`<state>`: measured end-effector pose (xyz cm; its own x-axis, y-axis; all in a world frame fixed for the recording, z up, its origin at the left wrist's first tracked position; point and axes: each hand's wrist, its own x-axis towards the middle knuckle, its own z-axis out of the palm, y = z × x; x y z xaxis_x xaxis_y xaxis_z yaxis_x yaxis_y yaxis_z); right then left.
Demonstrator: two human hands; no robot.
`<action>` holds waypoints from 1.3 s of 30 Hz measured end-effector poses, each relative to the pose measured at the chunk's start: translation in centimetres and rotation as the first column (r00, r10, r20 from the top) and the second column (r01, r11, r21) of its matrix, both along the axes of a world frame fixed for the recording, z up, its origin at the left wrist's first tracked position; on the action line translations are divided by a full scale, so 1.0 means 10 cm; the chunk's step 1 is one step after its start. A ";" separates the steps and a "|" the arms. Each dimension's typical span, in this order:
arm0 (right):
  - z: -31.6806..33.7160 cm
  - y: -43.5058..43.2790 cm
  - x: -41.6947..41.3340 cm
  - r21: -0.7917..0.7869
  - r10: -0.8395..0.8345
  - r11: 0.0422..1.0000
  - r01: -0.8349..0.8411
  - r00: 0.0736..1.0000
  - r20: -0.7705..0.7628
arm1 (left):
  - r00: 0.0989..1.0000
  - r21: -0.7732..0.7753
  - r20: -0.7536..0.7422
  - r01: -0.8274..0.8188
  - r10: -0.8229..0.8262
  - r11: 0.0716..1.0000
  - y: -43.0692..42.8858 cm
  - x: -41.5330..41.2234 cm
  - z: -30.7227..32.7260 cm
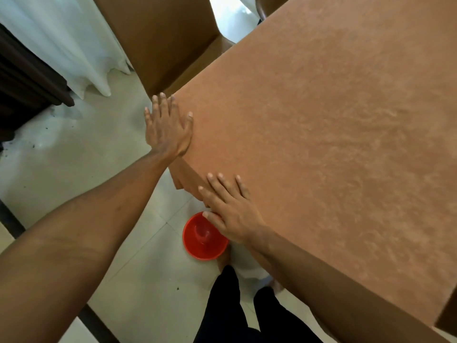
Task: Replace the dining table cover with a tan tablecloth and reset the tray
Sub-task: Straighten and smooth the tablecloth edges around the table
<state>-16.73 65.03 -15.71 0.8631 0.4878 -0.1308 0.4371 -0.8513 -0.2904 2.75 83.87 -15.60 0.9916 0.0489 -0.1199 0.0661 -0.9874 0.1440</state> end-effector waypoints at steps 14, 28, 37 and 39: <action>0.16 -2.88 -0.96 -0.200 -0.714 0.692 0.693 0.699 -0.048 | 0.906 -0.134 0.002 0.421 -0.424 0.897 -2.38 -1.69 0.02; 0.10 -3.38 -2.76 0.240 -0.223 0.944 0.228 0.974 -0.050 | 0.988 -0.080 0.033 0.153 -0.150 0.985 -3.98 -3.33 -0.07; 0.31 -4.53 -2.05 0.128 -0.338 0.929 0.346 0.938 -0.081 | 0.990 -0.159 -0.028 -0.140 0.137 0.977 -4.64 -3.63 0.14; 0.27 -4.52 -1.85 0.108 -0.305 0.943 0.313 0.948 -0.085 | 0.997 -0.165 0.014 -0.069 0.073 0.984 -4.84 -3.56 0.15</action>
